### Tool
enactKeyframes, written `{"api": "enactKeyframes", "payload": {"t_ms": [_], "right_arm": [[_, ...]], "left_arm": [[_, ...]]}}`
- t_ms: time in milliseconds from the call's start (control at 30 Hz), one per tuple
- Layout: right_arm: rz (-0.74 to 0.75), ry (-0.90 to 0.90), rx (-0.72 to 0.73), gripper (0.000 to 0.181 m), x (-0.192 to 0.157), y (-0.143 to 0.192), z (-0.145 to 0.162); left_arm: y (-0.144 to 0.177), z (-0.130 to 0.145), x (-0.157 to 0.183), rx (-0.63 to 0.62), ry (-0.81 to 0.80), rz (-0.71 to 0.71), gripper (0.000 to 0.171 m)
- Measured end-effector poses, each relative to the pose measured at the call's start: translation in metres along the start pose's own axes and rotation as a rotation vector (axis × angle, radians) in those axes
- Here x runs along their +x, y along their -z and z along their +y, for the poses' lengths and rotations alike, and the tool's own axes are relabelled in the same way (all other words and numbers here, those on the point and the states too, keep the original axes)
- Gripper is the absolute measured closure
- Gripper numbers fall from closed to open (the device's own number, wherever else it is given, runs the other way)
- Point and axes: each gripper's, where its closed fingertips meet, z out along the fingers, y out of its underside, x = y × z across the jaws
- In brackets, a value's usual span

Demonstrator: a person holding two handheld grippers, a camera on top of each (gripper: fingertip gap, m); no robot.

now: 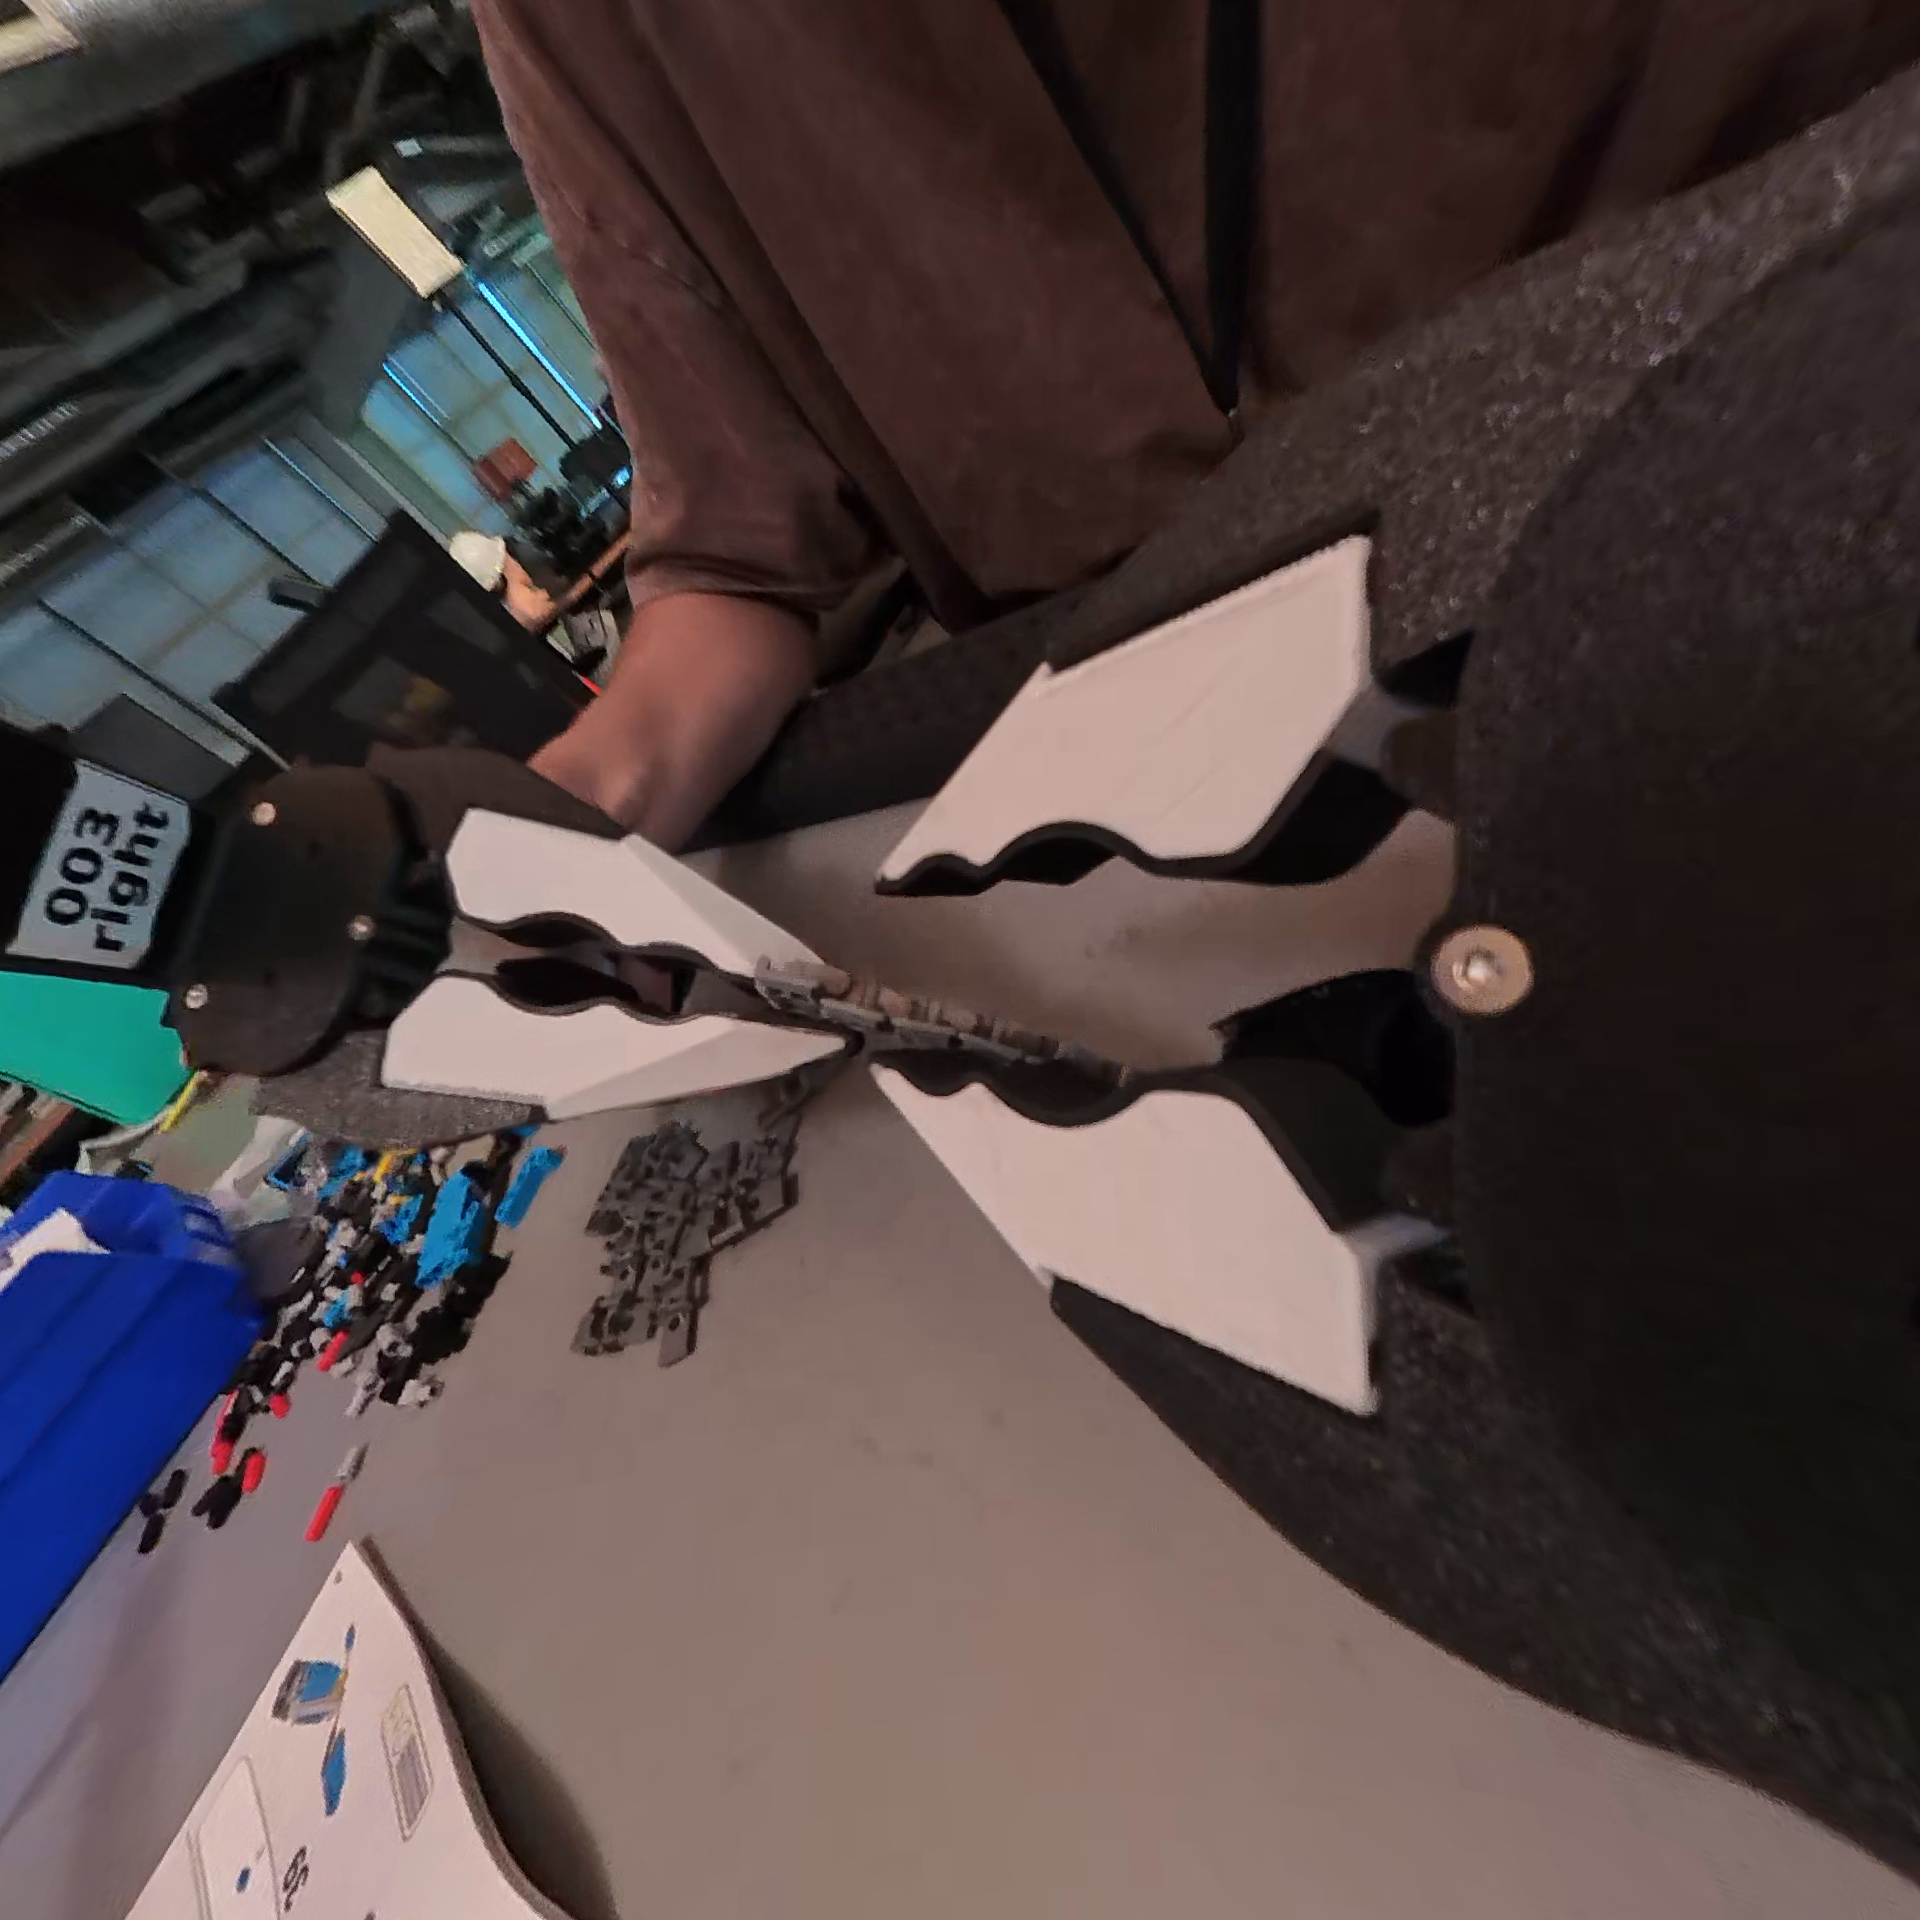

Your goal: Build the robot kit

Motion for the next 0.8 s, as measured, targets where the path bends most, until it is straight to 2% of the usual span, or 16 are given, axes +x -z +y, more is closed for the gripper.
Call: {"api": "enactKeyframes", "payload": {"t_ms": [67, 133, 200, 300, 400, 500, 700, 800], "right_arm": [[0.005, 0.011, -0.011, 0.178, -0.002, -0.002, 0.001], [0.01, 0.023, -0.028, 0.178, -0.004, -0.006, 0.002], [0.018, 0.008, -0.037, 0.178, -0.003, -0.008, 0.003], [0.031, -0.091, -0.046, 0.178, 0.002, -0.01, 0.006], [0.036, -0.129, -0.037, 0.178, 0.001, -0.009, 0.004], [0.045, -0.138, -0.035, 0.178, 0.002, -0.009, 0.005], [0.064, -0.083, -0.008, 0.178, 0.0, -0.007, -0.001], [0.0, -0.1, 0.037, 0.162, -0.006, -0.002, -0.006]], "left_arm": [[-0.004, 0.002, 0.0, -0.009, -0.026, -0.022, 0.144], [-0.007, 0.005, -0.003, -0.024, -0.049, -0.063, 0.158], [-0.006, 0.008, -0.005, -0.048, -0.088, -0.098, 0.163], [-0.007, 0.011, -0.011, -0.072, -0.163, -0.18, 0.165], [-0.007, 0.009, -0.009, -0.06, -0.209, -0.195, 0.166], [-0.007, 0.009, -0.01, -0.059, -0.198, -0.199, 0.166], [-0.004, 0.005, -0.007, -0.029, -0.104, -0.104, 0.164], [-0.001, 0.002, -0.011, -0.006, -0.078, -0.111, 0.165]]}}
